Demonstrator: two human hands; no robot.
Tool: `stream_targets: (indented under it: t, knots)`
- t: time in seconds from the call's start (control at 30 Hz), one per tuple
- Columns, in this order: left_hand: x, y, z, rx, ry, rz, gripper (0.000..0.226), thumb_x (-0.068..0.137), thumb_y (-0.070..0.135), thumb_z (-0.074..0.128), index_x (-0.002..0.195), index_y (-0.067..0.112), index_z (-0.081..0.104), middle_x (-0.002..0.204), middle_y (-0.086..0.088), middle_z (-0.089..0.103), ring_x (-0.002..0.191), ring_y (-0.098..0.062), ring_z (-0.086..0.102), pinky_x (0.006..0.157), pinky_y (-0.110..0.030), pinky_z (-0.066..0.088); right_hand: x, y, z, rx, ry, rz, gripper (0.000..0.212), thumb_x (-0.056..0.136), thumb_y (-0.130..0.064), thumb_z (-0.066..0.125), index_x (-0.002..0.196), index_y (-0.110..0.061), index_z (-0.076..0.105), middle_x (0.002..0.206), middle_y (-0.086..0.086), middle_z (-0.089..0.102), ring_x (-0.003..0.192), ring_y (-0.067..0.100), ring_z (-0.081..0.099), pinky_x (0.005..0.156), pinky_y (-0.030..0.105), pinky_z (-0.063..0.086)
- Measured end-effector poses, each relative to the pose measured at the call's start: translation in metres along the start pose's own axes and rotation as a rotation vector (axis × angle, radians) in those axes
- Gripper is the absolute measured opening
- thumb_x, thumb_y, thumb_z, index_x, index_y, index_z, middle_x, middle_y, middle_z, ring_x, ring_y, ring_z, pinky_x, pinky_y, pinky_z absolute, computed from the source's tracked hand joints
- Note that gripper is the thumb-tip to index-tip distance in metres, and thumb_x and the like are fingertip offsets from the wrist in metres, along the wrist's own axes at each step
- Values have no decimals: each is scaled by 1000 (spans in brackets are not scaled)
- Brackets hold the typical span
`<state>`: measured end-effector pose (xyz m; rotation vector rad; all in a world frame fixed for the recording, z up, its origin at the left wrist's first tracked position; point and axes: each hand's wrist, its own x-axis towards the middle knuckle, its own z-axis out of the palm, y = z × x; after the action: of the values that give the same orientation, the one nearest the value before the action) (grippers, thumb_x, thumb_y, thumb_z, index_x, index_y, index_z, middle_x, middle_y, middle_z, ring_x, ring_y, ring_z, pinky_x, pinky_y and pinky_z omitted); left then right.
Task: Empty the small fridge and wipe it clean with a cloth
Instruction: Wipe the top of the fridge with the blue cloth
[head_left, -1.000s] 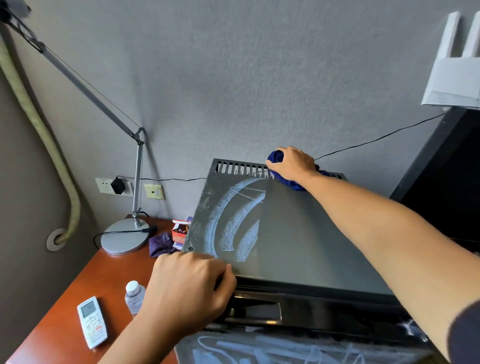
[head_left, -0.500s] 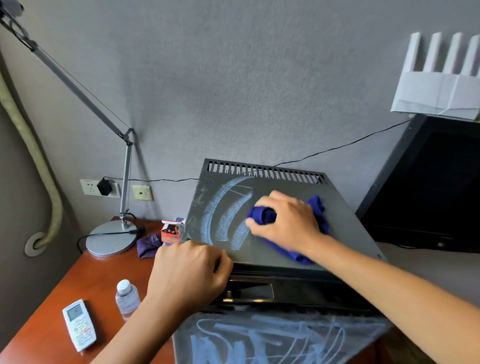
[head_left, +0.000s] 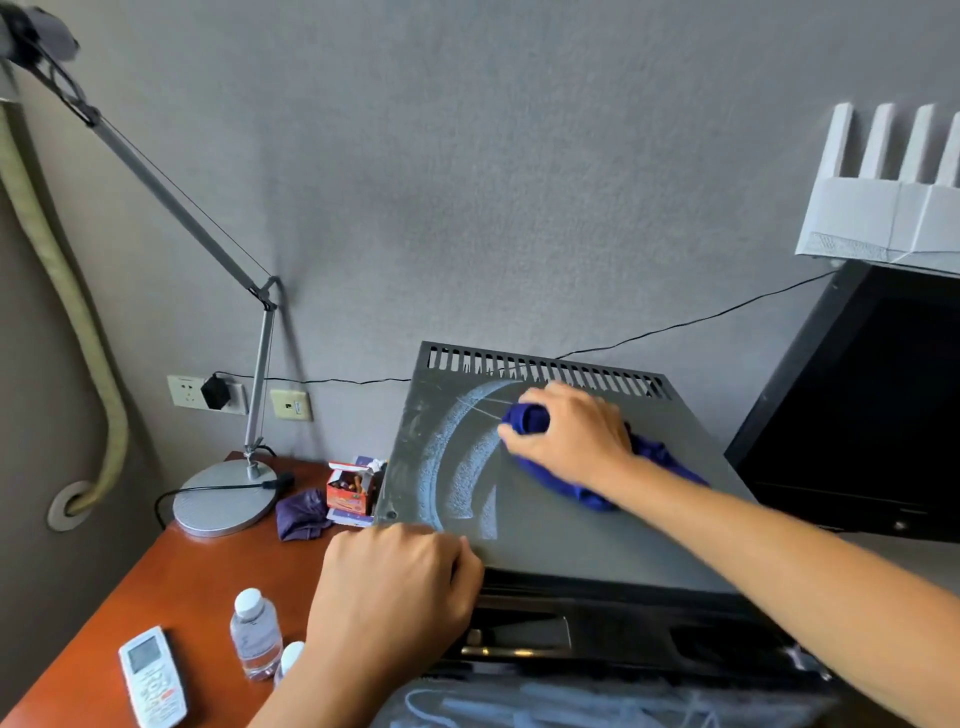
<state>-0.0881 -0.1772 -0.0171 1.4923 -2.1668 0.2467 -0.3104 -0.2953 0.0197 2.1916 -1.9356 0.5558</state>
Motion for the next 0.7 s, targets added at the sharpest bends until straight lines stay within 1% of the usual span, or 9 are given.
stream_targets:
  t: [0.1, 0.17, 0.23, 0.33, 0.43, 0.5, 0.6, 0.7]
  knots:
    - [1, 0, -2, 9, -4, -6, 43, 80, 39, 51, 48, 13, 40, 44, -1, 47, 35, -26, 43, 47, -23, 11, 86, 35, 23, -20, -32, 112, 50, 79, -73, 58, 109, -33, 67, 108, -1, 66, 98, 28, 65, 72, 31, 44]
    - [1, -1, -3, 24, -19, -16, 44, 81, 40, 52, 49, 13, 40, 44, 0, 47, 36, -26, 42, 49, -23, 6, 127, 51, 40, -31, -41, 134, 54, 83, -71, 58, 119, -32, 65, 118, 4, 65, 104, 31, 63, 74, 33, 45]
    - [2, -1, -4, 30, -14, -16, 44, 82, 40, 53, 52, 14, 35, 45, -1, 46, 37, -26, 42, 48, -24, 8, 153, 57, 50, -41, -40, 134, 58, 86, -69, 57, 128, -29, 61, 124, 6, 63, 110, 32, 62, 79, 36, 46]
    - [1, -1, -5, 22, -15, -12, 44, 82, 39, 56, 52, 14, 35, 45, -2, 44, 39, -26, 42, 45, -25, 13, 165, 61, 59, -42, -11, 157, 55, 86, -67, 56, 125, -29, 62, 123, 5, 63, 109, 32, 62, 78, 36, 45]
    - [0, 0, -5, 3, -10, -37, 45, 82, 39, 56, 52, 14, 34, 45, -3, 44, 39, -28, 43, 46, -25, 14, 153, 58, 57, -55, 10, 146, 53, 85, -68, 57, 122, -30, 63, 123, 3, 63, 107, 30, 63, 74, 33, 43]
    - [1, 0, -5, -32, 3, -77, 45, 82, 40, 55, 52, 13, 34, 43, -4, 44, 38, -30, 44, 45, -24, 16, 130, 46, 49, -63, 11, 117, 51, 83, -69, 58, 116, -32, 64, 120, 0, 64, 102, 29, 64, 70, 31, 42]
    - [2, -3, -4, -115, 47, -119, 46, 82, 42, 52, 53, 13, 31, 42, -7, 40, 39, -30, 43, 42, -25, 23, 71, 20, 29, -33, 6, 59, 44, 80, -70, 58, 105, -35, 65, 109, -4, 64, 95, 27, 64, 69, 31, 40]
    - [1, -8, -5, -225, 91, -106, 49, 86, 45, 48, 55, 12, 29, 44, -8, 31, 42, -28, 40, 41, -29, 27, -8, -12, 3, -4, 29, -9, 45, 75, -73, 58, 100, -36, 66, 93, -9, 61, 86, 23, 64, 70, 31, 47]
